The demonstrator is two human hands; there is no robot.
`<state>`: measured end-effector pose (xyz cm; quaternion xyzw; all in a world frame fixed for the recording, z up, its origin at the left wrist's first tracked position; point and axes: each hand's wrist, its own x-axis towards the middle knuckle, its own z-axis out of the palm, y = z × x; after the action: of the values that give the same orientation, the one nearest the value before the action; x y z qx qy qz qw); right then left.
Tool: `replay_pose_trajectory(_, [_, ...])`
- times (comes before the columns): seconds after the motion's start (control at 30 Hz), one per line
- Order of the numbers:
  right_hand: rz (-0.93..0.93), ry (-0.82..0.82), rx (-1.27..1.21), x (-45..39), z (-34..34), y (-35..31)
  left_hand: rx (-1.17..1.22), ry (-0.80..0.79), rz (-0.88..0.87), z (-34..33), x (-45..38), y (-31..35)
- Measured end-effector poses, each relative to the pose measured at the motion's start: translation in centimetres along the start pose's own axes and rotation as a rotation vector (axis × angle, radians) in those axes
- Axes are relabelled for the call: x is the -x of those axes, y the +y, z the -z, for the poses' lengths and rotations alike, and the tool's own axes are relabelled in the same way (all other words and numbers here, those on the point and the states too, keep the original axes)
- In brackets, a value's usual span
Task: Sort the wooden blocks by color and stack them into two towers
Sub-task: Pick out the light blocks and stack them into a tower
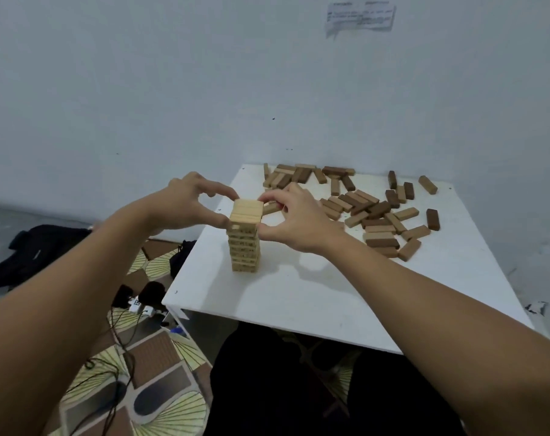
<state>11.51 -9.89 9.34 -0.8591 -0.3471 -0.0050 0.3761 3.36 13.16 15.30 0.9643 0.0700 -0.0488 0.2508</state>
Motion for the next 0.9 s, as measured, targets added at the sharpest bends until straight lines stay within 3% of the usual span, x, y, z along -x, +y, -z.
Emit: replay_pose_trajectory(0.9, [-0.081,-0.152,-0.023,-1.2,-0.9,0.2,0.380,-0.110,0.060,-2.3,-1.4,-3.2])
